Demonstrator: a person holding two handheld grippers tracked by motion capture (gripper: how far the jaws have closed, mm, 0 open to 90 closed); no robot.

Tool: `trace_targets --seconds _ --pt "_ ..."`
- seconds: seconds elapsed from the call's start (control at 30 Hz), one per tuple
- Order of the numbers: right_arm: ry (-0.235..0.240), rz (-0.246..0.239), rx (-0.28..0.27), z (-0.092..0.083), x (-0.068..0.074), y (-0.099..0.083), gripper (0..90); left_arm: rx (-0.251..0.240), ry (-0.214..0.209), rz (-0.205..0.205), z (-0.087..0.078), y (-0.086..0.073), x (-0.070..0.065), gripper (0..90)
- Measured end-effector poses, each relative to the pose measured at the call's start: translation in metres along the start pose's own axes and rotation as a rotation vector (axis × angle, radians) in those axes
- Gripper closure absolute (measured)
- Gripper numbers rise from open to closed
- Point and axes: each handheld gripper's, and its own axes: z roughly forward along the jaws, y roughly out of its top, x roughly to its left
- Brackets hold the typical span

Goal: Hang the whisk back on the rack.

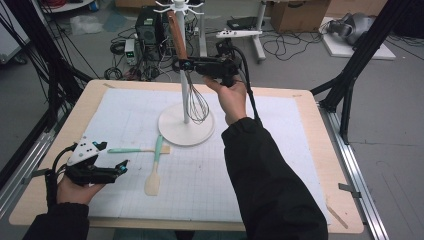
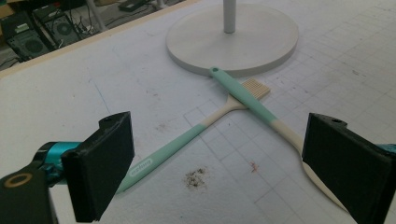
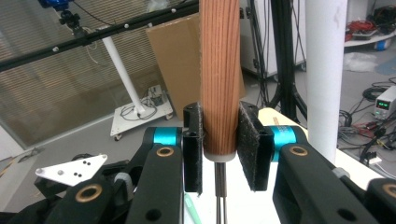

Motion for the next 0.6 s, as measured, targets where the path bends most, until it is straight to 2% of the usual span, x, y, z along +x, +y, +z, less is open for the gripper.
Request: trace_targets --seconds 0.13,0.3,0.47,0.6 --pt "-0.014 -0.005 0.003 0.000 0.000 0.000 72.1 0.002 0.002 0.002 -0.001 0.000 0.000 9.6" --pt "-0.065 -0.033 0.026 -0.005 0.003 0.001 67.3 0.002 0.002 0.003 -0.001 0.000 0.000 9.6" --pt "-0.110 -0.048 0.048 -0.015 0.002 -0.002 62.7 0.006 0.001 0.002 0.000 0.000 -0.001 9.6" --pt "-0.123 -0.053 0.060 -0.023 0.003 -0.006 61.4 0.005 0.002 0.004 0.000 0.000 -0.001 9.6"
